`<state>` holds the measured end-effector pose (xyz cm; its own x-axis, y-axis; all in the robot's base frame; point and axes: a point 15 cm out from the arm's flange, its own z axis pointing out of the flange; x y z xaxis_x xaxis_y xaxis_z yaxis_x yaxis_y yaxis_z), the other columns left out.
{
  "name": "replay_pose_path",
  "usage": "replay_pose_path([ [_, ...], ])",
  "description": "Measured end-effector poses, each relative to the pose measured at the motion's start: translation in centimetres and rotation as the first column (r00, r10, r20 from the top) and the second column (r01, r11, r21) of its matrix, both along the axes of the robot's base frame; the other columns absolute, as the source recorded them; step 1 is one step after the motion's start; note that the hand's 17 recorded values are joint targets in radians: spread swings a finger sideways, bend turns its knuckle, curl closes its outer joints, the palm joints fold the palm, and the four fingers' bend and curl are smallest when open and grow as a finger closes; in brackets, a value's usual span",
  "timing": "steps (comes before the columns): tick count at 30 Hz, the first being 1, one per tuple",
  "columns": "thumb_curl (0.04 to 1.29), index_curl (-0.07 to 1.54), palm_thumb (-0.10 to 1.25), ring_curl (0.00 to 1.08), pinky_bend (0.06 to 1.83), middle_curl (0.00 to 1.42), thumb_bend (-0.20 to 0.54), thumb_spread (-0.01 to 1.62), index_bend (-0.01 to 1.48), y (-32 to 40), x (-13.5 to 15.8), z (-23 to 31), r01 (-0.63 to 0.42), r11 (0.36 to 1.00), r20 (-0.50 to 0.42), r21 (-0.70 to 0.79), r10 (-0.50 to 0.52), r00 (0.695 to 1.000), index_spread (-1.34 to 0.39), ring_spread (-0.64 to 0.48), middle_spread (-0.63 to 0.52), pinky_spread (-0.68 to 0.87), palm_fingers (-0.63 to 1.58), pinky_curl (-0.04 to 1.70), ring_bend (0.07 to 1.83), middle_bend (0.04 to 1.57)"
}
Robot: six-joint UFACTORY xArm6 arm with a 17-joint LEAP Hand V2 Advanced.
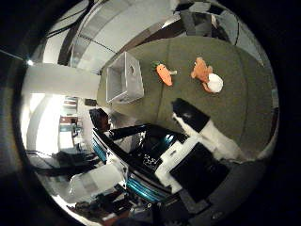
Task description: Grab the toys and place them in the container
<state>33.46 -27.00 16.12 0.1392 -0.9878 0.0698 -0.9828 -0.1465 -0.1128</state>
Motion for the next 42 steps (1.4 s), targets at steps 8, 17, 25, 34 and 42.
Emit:
replay_pose_path([
  [8,0.33,0.30,0.53,0.27,0.49,0.36,-0.028,1.12,0.15,0.5,-0.5,-1.7,0.133,0.990,-0.041,0.048,-0.131,0.991,-0.28,0.08,-0.02,0.31,0.34,0.02,0.31,0.22],
  [17,0.29,0.27,0.44,0.27,0.61,0.35,-0.026,1.11,0.15,0.5,0.4,-6.1,0.221,0.971,-0.121,0.095,-0.209,0.970,-0.20,0.15,0.10,0.32,0.19,0.04,0.36,0.20],
  [25,0.28,0.27,0.39,0.26,0.64,0.35,-0.024,1.09,0.16,-0.5,2.6,-9.5,0.252,0.962,-0.149,0.105,-0.235,0.960,-0.18,0.18,0.14,0.32,0.13,0.04,0.37,0.21],
  [34,0.28,0.27,0.38,0.26,0.65,0.34,-0.023,1.09,0.16,-0.8,8.0,-13.0,0.245,0.965,-0.130,0.092,-0.232,0.964,-0.17,0.19,0.14,0.32,0.12,0.05,0.38,0.22],
  [42,0.28,0.28,0.39,0.25,0.65,0.34,-0.022,1.09,0.16,-1.1,11.6,-15.9,0.258,0.962,-0.133,0.091,-0.245,0.960,-0.17,0.18,0.14,0.32,0.12,0.05,0.38,0.23],
])
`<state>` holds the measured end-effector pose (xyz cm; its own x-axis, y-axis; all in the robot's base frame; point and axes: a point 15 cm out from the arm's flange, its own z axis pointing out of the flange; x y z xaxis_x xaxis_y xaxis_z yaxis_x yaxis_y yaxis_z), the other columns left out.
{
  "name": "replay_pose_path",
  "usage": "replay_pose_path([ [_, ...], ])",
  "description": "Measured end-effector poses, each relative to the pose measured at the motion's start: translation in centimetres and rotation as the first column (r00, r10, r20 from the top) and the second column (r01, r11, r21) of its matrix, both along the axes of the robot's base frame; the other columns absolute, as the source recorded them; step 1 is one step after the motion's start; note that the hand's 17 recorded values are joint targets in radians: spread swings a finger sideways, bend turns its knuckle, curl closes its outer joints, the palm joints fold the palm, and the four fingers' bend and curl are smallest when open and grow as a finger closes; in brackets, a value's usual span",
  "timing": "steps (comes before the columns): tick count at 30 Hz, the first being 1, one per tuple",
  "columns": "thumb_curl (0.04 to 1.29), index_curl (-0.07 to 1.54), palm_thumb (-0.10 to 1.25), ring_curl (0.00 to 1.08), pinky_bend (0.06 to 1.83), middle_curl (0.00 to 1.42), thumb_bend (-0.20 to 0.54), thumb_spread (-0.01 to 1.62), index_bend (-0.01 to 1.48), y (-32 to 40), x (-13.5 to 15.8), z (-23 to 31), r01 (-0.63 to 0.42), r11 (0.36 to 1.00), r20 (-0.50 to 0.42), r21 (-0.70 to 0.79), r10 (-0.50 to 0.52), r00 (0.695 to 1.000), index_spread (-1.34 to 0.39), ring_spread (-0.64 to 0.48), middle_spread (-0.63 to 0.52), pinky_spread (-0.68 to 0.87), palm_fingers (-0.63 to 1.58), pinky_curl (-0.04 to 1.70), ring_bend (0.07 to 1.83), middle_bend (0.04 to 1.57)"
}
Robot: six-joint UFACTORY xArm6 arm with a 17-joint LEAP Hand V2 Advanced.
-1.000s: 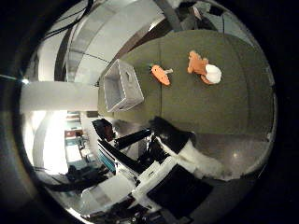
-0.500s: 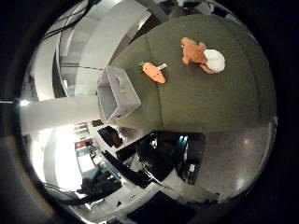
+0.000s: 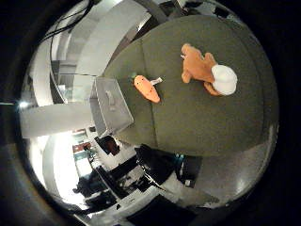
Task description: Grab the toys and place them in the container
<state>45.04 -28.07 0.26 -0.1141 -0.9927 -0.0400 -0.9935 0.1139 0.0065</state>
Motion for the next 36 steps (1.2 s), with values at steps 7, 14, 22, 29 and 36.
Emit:
replay_pose_path([
  [7,0.27,0.28,0.39,0.26,0.64,0.34,-0.023,1.09,0.16,-0.9,2.9,-3.8,0.000,1.000,-0.007,0.004,0.000,1.000,-0.17,0.18,0.14,0.32,0.13,0.05,0.39,0.24],
  [14,0.28,0.28,0.40,0.25,0.63,0.34,-0.022,1.09,0.16,-1.9,4.7,-7.5,0.012,1.000,-0.015,0.008,-0.012,1.000,-0.17,0.18,0.14,0.32,0.13,0.05,0.39,0.24],
  [22,0.28,0.28,0.40,0.25,0.63,0.34,-0.022,1.09,0.16,-2.4,5.2,-10.8,0.016,1.000,-0.033,0.019,-0.015,0.999,-0.16,0.18,0.14,0.32,0.14,0.05,0.39,0.24],
  [29,0.28,0.29,0.40,0.24,0.62,0.34,-0.023,1.10,0.16,-2.1,4.0,-13.3,0.018,0.999,-0.065,0.033,-0.016,0.998,-0.16,0.18,0.15,0.32,0.15,0.05,0.38,0.24],
  [36,0.28,0.29,0.42,0.25,0.62,0.34,-0.022,1.10,0.16,-1.5,3.8,-15.6,0.017,0.999,-0.096,0.047,-0.012,0.995,-0.16,0.19,0.15,0.33,0.19,0.04,0.39,0.25],
])
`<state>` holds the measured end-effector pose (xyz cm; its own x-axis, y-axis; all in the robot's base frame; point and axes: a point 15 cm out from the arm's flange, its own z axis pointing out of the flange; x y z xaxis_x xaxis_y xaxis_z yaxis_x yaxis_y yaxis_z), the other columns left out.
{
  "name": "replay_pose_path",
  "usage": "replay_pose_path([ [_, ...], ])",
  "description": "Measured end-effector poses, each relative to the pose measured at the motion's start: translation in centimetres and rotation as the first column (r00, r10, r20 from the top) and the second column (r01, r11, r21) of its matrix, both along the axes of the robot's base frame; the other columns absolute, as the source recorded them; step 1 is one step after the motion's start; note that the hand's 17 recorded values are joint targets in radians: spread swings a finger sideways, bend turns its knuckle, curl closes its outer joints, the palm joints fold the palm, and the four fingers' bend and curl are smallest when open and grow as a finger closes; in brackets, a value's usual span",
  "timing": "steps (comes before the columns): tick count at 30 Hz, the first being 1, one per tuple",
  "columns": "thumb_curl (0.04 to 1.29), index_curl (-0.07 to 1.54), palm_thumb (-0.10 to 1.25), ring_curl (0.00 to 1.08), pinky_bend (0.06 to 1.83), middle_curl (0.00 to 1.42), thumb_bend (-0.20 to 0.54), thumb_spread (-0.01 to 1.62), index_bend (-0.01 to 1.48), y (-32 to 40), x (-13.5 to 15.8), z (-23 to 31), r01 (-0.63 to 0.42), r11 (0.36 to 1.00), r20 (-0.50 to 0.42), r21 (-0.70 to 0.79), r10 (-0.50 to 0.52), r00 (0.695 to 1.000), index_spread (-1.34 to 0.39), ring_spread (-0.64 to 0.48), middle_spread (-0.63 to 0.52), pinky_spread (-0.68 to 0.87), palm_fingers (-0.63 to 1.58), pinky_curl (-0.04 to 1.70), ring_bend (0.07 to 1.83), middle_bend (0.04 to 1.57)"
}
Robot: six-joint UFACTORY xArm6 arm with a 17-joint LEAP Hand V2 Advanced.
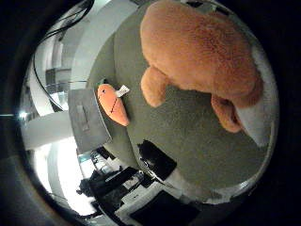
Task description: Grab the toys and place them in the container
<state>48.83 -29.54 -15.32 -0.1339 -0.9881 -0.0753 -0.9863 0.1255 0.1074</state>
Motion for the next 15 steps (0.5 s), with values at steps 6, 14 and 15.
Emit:
replay_pose_path([
  [6,0.28,0.29,0.42,0.25,0.61,0.35,-0.023,1.09,0.17,0.48,0.13,-0.37,-0.013,1.000,-0.039,0.009,0.013,0.999,-0.16,0.18,0.12,0.32,0.29,0.02,0.44,0.28],
  [14,0.29,0.38,0.48,0.35,0.83,0.47,-0.017,1.08,0.29,0.02,-0.56,0.15,-0.031,0.999,-0.080,-0.011,0.030,0.996,-0.35,-0.17,-0.16,-0.08,1.21,0.02,0.80,0.62],
  [15,0.29,0.42,0.50,0.37,0.92,0.50,-0.015,1.09,0.35,-0.11,-0.51,0.38,-0.032,0.999,-0.078,-0.012,0.031,0.996,-0.38,-0.20,-0.19,-0.16,1.25,0.05,0.83,0.67],
])
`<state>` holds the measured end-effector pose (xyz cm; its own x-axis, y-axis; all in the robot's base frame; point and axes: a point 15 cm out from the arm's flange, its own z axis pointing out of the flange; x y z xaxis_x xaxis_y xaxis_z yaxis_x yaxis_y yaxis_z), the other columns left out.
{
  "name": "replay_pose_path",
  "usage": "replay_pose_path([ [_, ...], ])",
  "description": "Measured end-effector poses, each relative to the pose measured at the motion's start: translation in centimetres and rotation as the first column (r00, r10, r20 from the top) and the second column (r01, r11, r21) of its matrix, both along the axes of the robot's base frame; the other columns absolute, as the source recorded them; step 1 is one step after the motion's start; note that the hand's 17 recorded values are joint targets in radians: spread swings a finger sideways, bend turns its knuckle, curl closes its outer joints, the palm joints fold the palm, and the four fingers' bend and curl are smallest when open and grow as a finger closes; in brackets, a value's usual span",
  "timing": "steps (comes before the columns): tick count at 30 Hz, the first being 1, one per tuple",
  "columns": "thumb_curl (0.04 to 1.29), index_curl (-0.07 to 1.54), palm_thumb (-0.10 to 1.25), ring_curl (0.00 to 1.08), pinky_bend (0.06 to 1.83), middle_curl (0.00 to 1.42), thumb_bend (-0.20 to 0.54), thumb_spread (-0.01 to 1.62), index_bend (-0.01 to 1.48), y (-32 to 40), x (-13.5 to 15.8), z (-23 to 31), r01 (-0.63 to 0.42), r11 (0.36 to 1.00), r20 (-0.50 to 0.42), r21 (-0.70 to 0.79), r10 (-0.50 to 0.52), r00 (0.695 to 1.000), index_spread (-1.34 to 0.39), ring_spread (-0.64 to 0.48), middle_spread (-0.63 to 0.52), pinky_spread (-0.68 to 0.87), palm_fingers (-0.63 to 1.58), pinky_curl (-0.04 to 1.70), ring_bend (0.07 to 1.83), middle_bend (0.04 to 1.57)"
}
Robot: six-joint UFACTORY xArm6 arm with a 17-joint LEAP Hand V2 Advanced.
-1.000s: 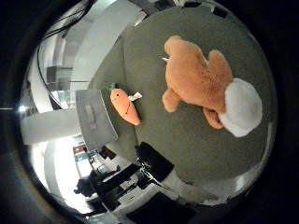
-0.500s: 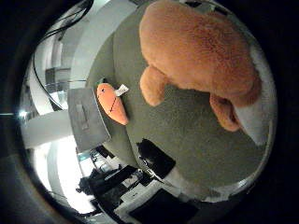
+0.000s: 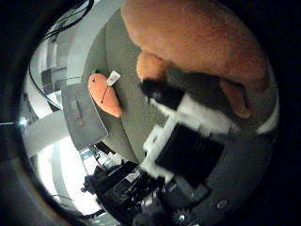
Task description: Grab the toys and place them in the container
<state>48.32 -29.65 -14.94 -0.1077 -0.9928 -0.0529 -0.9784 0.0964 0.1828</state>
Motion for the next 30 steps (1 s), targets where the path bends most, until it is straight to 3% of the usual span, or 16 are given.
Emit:
replay_pose_path([
  [1,0.30,0.45,0.52,0.40,0.99,0.53,-0.011,1.08,0.43,-0.1,0.2,0.3,0.002,1.000,0.004,-0.002,-0.002,1.000,-0.39,-0.21,-0.21,-0.21,1.35,0.08,0.89,0.73],
  [4,0.33,0.57,0.65,0.47,1.18,0.60,-0.001,1.10,0.68,-0.4,0.5,1.0,-0.002,1.000,0.014,-0.008,0.002,1.000,-0.38,-0.23,-0.21,-0.28,1.39,0.19,1.03,0.94],
  [11,0.42,0.72,0.89,0.57,1.41,0.67,0.000,1.07,1.01,-2.6,1.1,4.3,0.007,1.000,0.044,-0.025,-0.006,0.999,-0.28,-0.19,-0.16,-0.23,1.29,0.37,1.32,1.19],
  [17,0.51,0.73,1.02,0.59,1.48,0.68,-0.008,1.06,1.12,-5.8,1.2,9.6,0.043,0.998,0.087,-0.054,-0.038,0.995,-0.23,-0.18,-0.13,-0.19,1.22,0.47,1.38,1.26],
  [30,0.60,0.71,1.02,0.60,1.45,0.65,-0.013,1.07,1.16,-5.1,-1.3,26.0,0.009,0.999,0.099,-0.051,-0.004,0.995,-0.21,-0.17,-0.11,-0.17,1.20,0.60,1.44,1.32],
])
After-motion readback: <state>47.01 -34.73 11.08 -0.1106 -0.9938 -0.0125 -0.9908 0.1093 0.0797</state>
